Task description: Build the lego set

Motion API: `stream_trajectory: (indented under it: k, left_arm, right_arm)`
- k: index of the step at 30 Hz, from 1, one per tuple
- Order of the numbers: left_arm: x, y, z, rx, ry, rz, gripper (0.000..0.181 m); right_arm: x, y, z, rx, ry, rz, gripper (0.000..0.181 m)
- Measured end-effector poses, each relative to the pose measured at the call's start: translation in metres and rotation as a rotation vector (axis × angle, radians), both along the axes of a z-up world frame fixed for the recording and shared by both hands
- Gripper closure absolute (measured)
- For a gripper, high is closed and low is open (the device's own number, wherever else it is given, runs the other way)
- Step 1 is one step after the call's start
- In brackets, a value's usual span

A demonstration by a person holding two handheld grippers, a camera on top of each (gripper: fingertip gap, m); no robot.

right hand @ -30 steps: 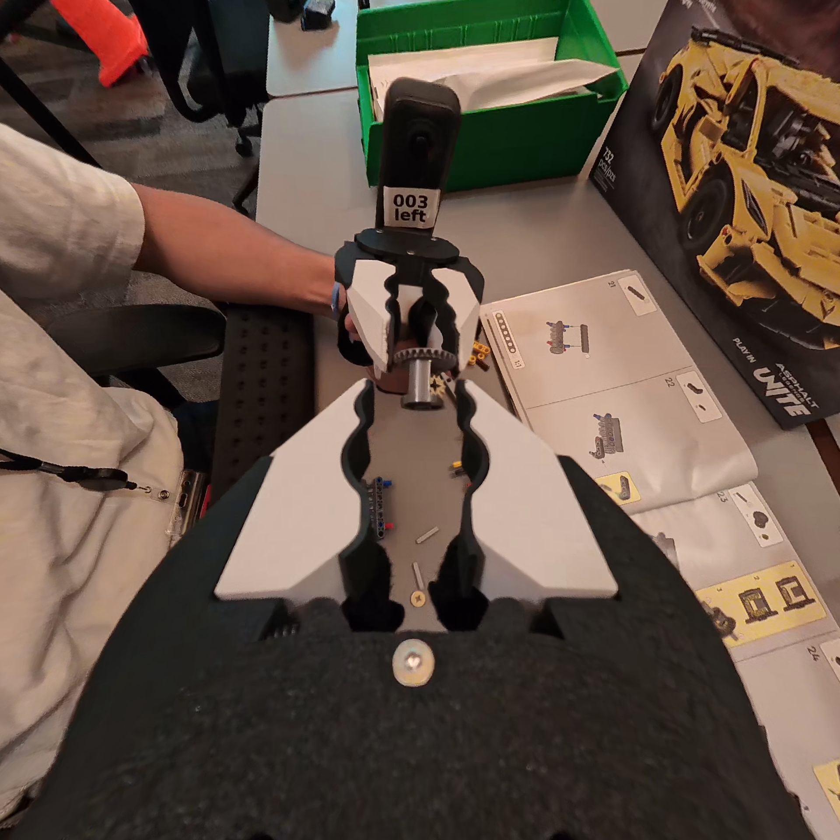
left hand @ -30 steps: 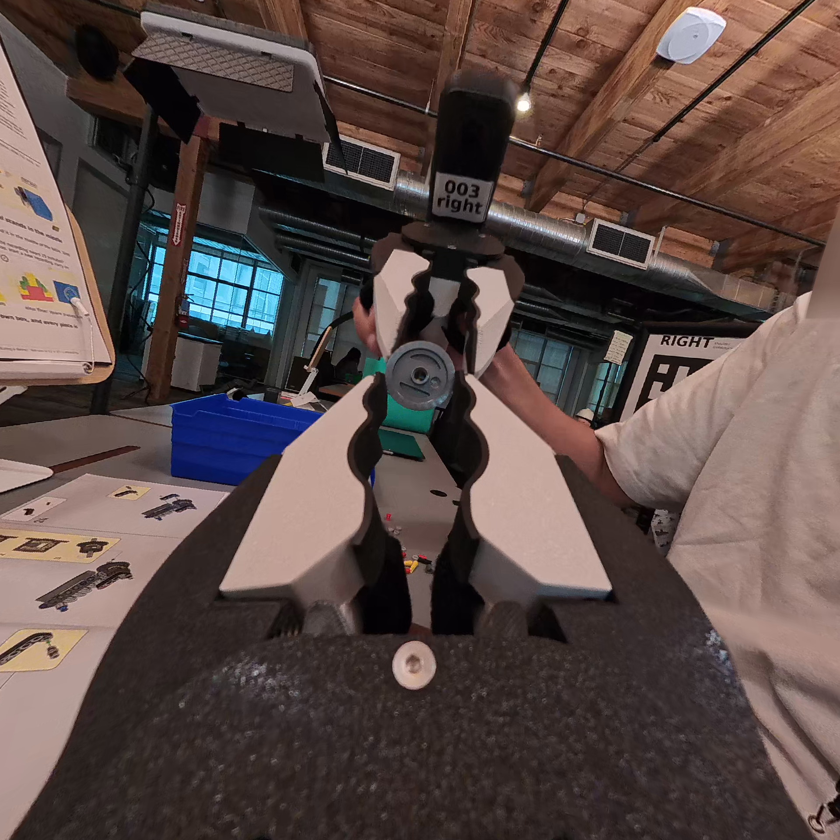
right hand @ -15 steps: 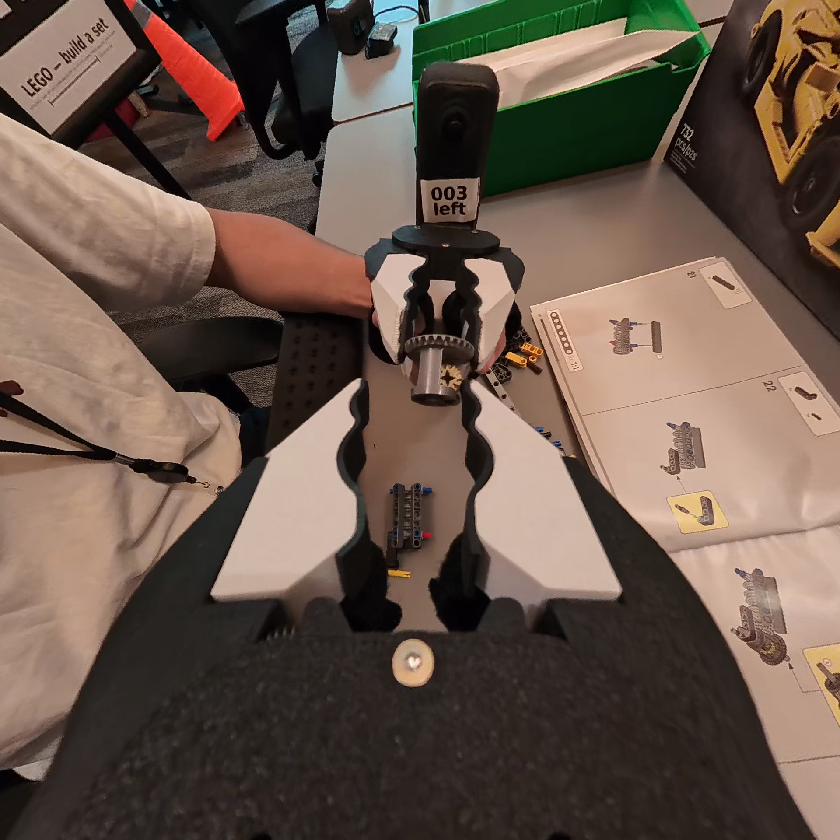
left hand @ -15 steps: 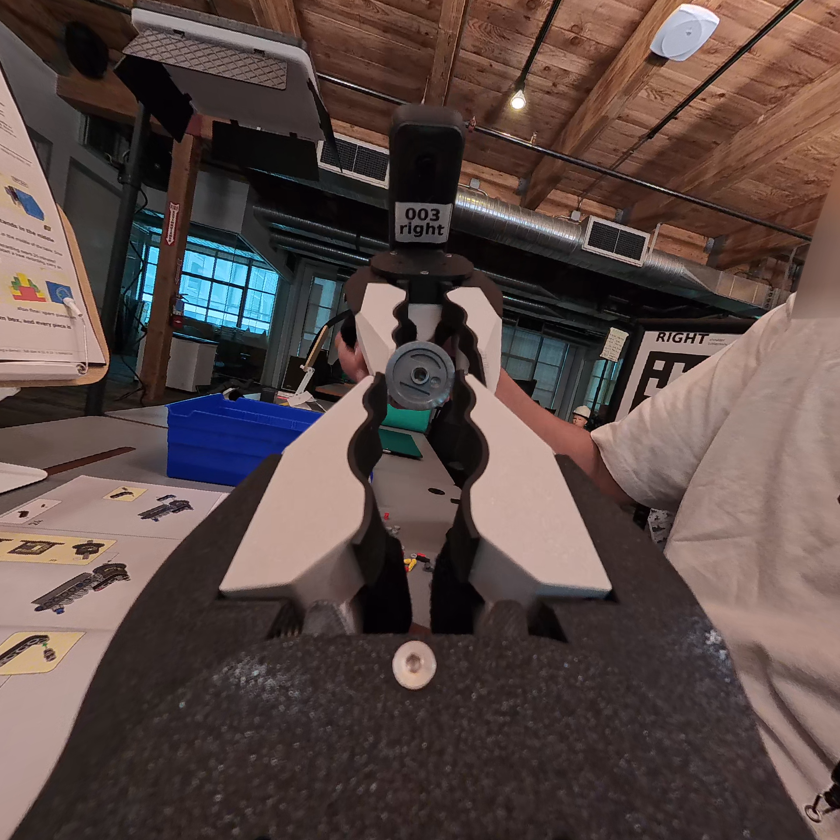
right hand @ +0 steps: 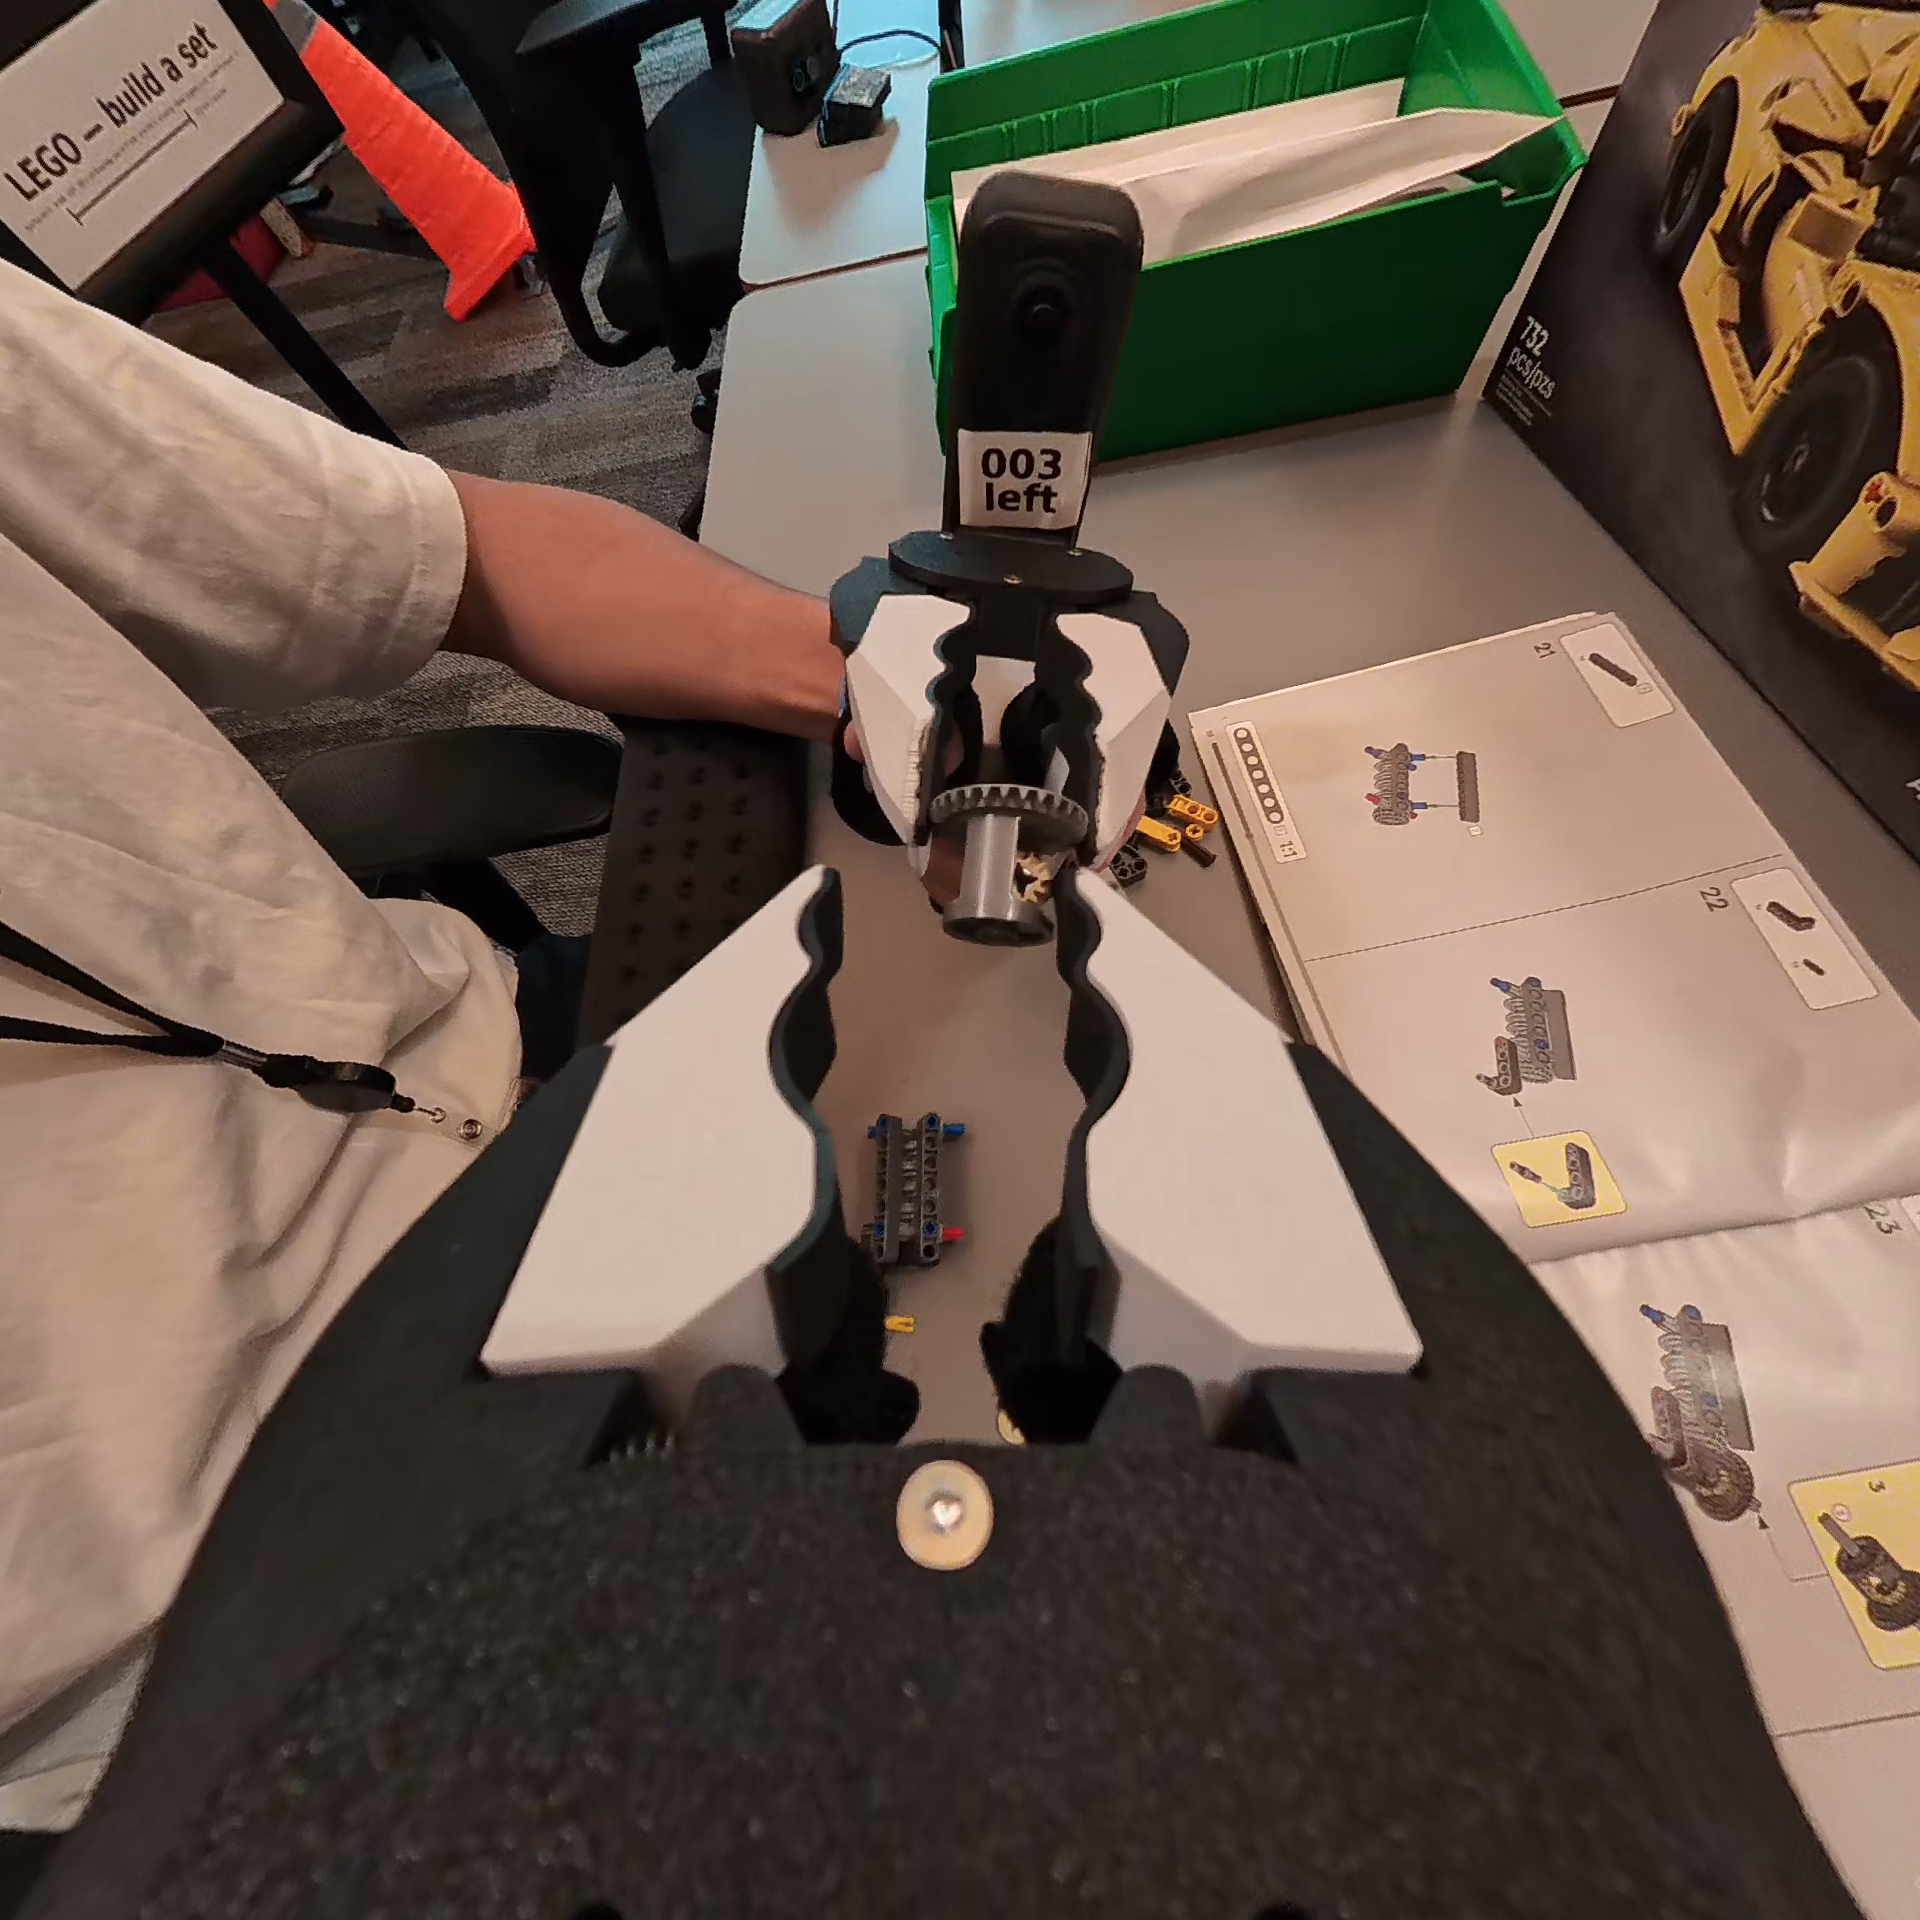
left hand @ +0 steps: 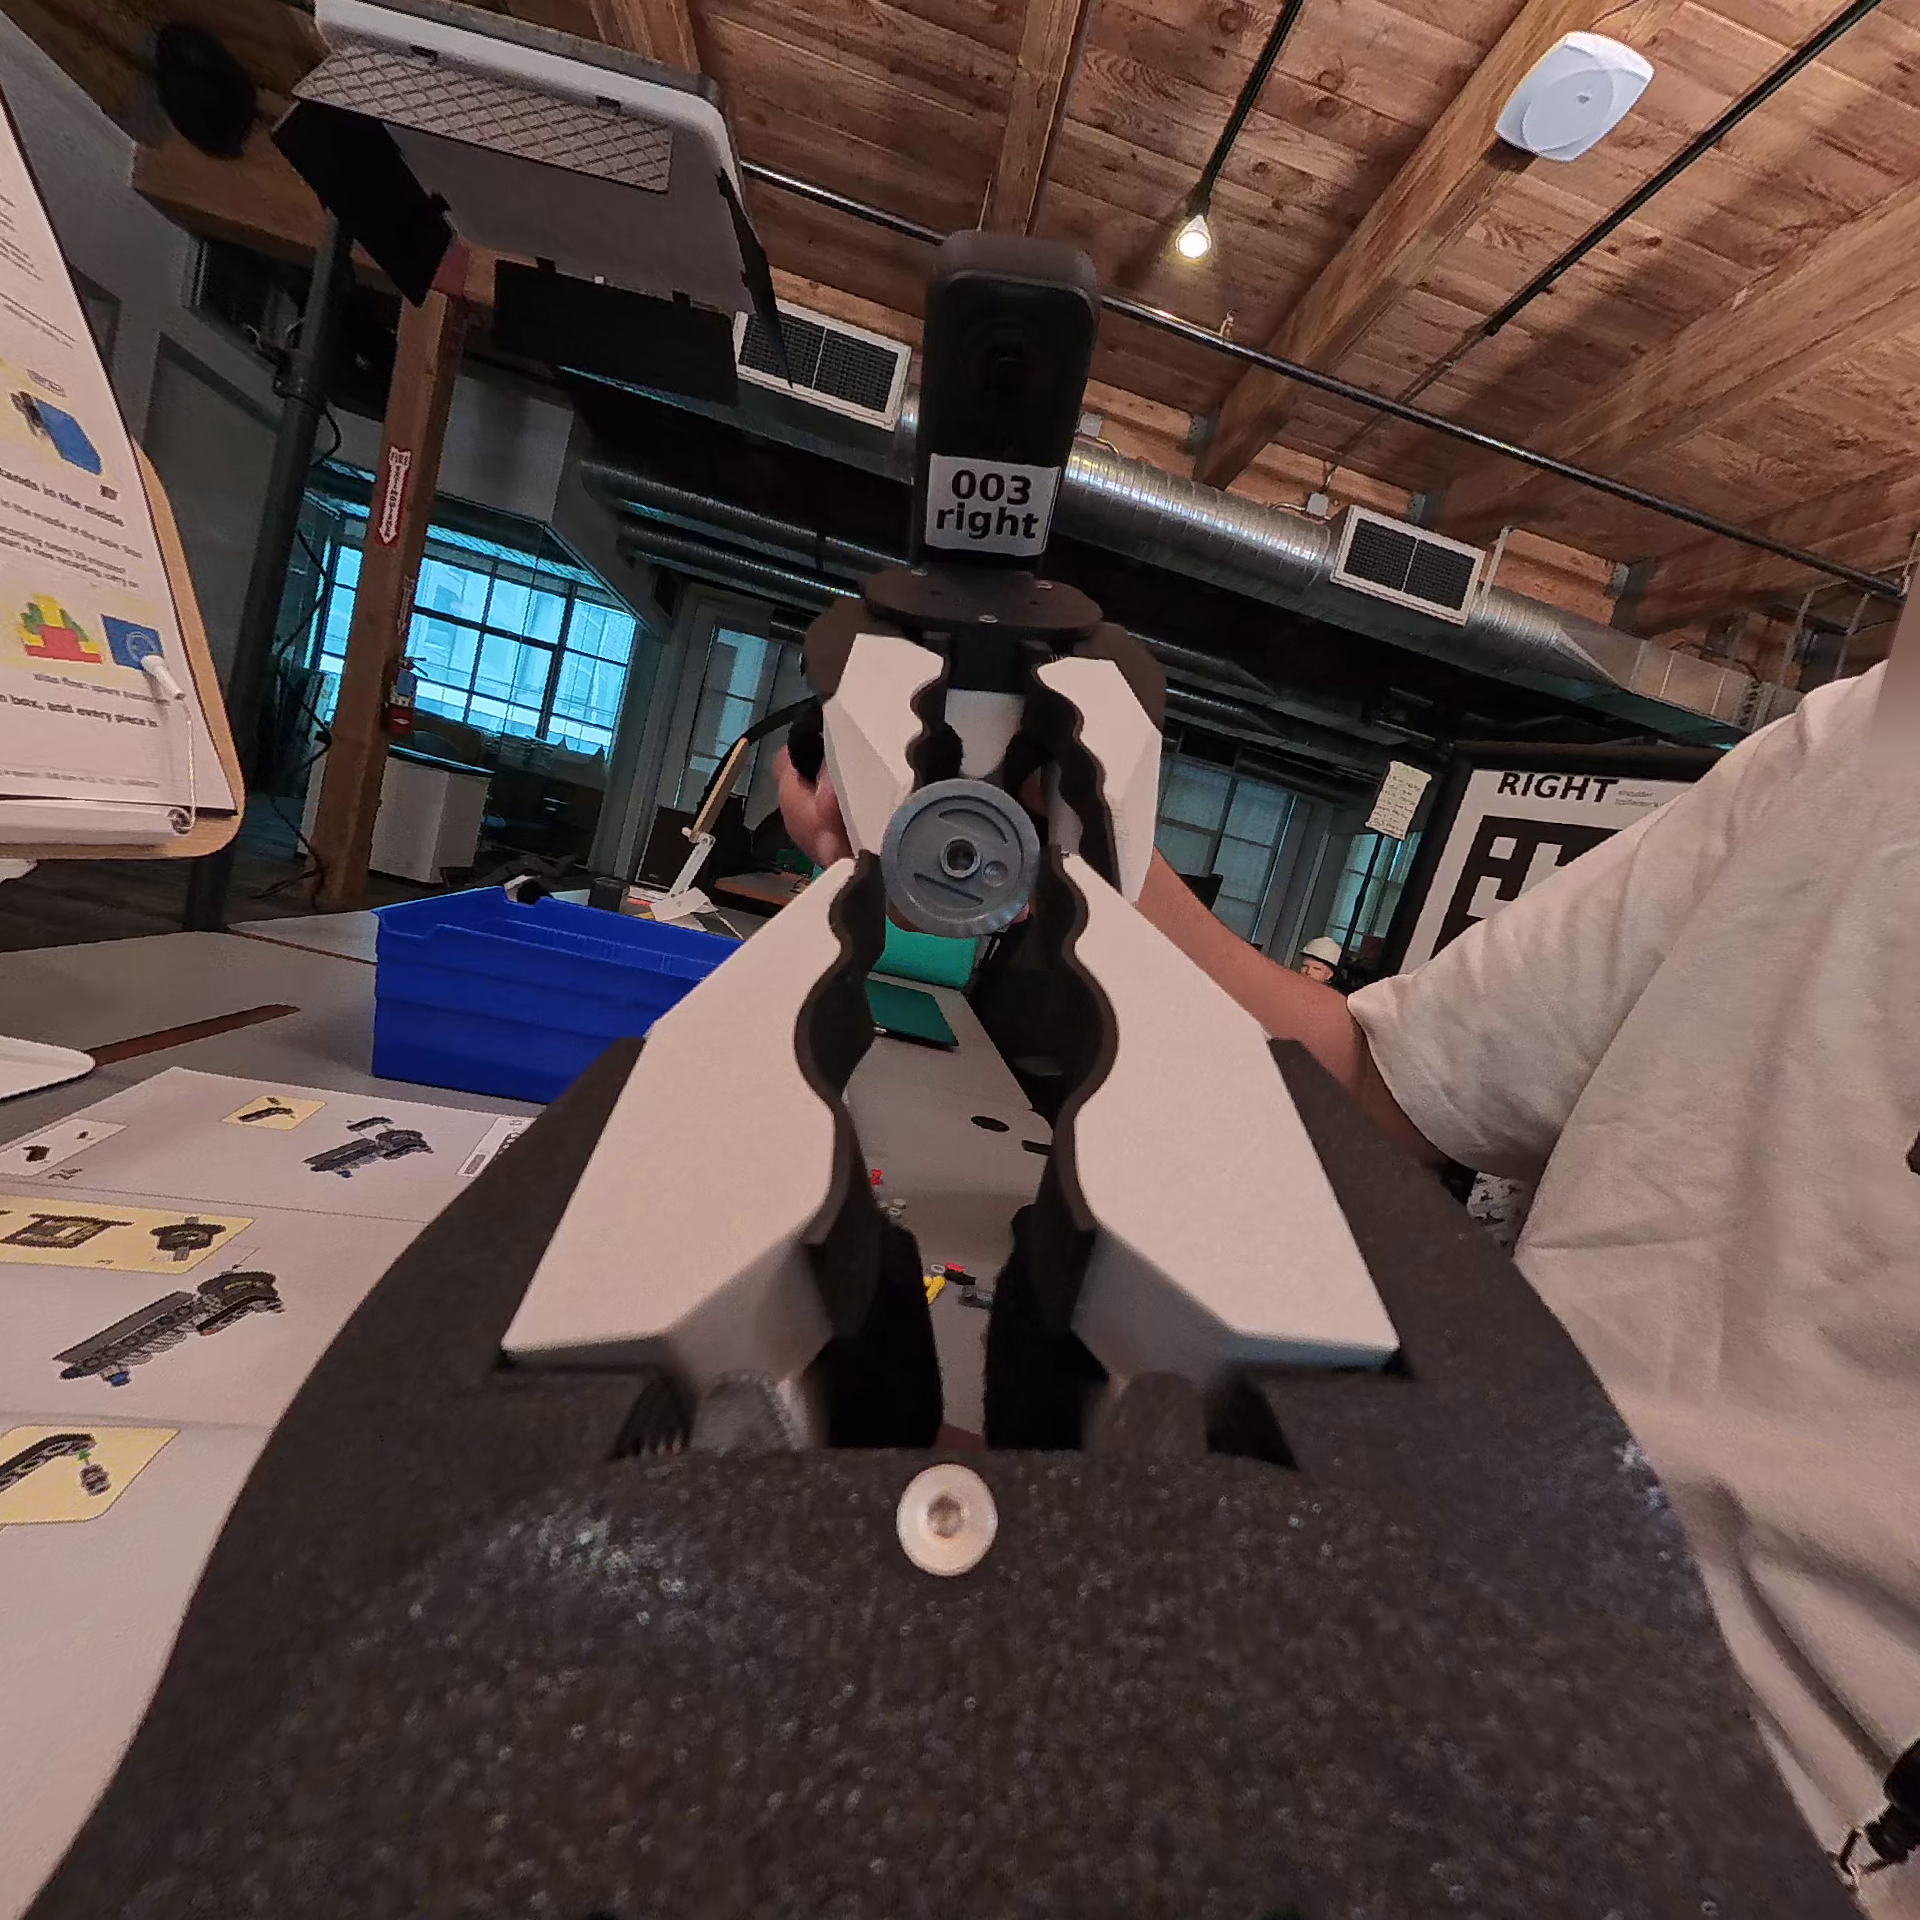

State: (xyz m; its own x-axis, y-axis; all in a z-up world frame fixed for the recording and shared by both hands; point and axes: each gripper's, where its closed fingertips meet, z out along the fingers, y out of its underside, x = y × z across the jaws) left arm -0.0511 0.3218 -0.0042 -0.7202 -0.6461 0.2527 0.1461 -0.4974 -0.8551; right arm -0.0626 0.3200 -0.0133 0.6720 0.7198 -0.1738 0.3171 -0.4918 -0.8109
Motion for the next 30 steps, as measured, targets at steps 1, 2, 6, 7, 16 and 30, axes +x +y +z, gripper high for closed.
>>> stream_trajectory:
  k: [1,2,6,7,16,30]
  left_arm:
    - [0.000,0.000,0.000,-0.005,-0.002,-0.002,0.153]
    - [0.000,0.001,0.001,-0.010,-0.002,-0.003,0.154]
    - [0.000,0.001,0.000,-0.008,-0.002,-0.002,0.154]
    - [0.000,0.001,0.000,-0.006,-0.001,-0.004,0.154]
    - [0.001,0.001,-0.001,0.004,0.002,0.005,0.154]
    - [0.009,0.005,-0.008,-0.022,0.051,0.020,0.154]
  right_arm:
    - [0.001,0.001,0.001,0.005,0.006,-0.004,0.141]
    - [0.001,0.002,0.002,0.006,0.015,-0.008,0.141]
    - [0.000,0.001,0.003,-0.015,0.046,-0.003,0.143]
    - [0.000,0.001,0.002,-0.017,0.045,0.000,0.143]
    - [0.005,0.007,0.002,0.014,-0.011,-0.031,0.154]
    - [0.025,0.006,0.021,0.217,-0.022,-0.237,0.160]
